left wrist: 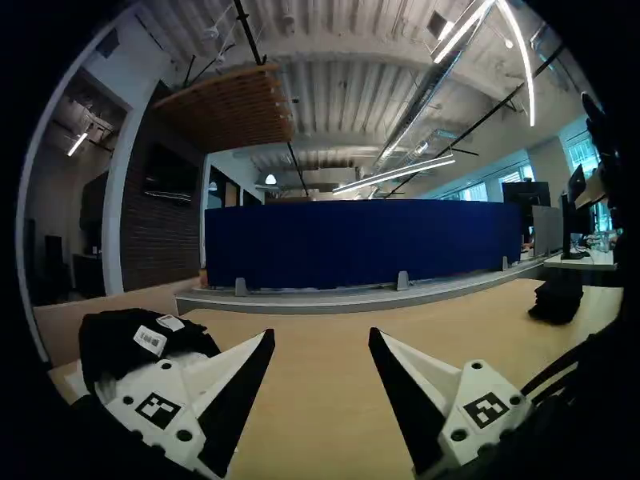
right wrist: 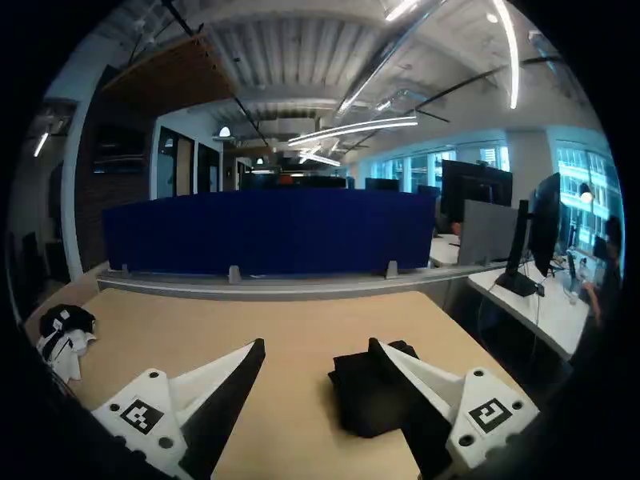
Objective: Fold towel
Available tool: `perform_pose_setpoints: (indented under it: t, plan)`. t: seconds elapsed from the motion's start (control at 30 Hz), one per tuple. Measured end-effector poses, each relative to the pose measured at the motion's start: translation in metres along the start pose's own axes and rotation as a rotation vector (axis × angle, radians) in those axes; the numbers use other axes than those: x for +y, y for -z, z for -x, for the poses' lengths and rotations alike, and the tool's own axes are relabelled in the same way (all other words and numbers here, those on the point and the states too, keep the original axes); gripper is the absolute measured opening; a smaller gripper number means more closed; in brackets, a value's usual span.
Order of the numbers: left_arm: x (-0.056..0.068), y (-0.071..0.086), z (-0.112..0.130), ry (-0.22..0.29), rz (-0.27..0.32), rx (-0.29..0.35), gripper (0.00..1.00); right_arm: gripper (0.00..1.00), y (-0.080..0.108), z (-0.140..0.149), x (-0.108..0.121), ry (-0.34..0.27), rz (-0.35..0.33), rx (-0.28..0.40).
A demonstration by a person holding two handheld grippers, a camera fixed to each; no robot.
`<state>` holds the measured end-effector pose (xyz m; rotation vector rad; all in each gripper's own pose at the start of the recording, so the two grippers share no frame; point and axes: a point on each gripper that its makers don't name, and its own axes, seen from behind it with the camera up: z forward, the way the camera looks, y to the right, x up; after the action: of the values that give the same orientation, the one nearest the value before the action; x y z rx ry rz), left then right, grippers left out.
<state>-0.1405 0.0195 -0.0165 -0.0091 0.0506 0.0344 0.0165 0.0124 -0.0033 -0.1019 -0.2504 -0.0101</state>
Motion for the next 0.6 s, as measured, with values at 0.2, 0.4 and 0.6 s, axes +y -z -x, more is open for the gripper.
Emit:
perform_pose_setpoints:
  t: [0.2,0.4,0.6]
  plan:
    - [-0.006,-0.001,0.014,0.001,-0.007,-0.015,0.87,1.00,-0.003,0.002,-0.004,0.013,0.000,0.001]
    - [-0.014,-0.004,0.020,0.032,-0.011,-0.023,0.87,1.00,-0.003,0.000,-0.010,0.024,-0.010,0.002]
    - [-0.010,-0.005,0.024,0.030,-0.011,-0.039,0.87,1.00,-0.002,-0.004,-0.011,0.027,-0.010,0.010]
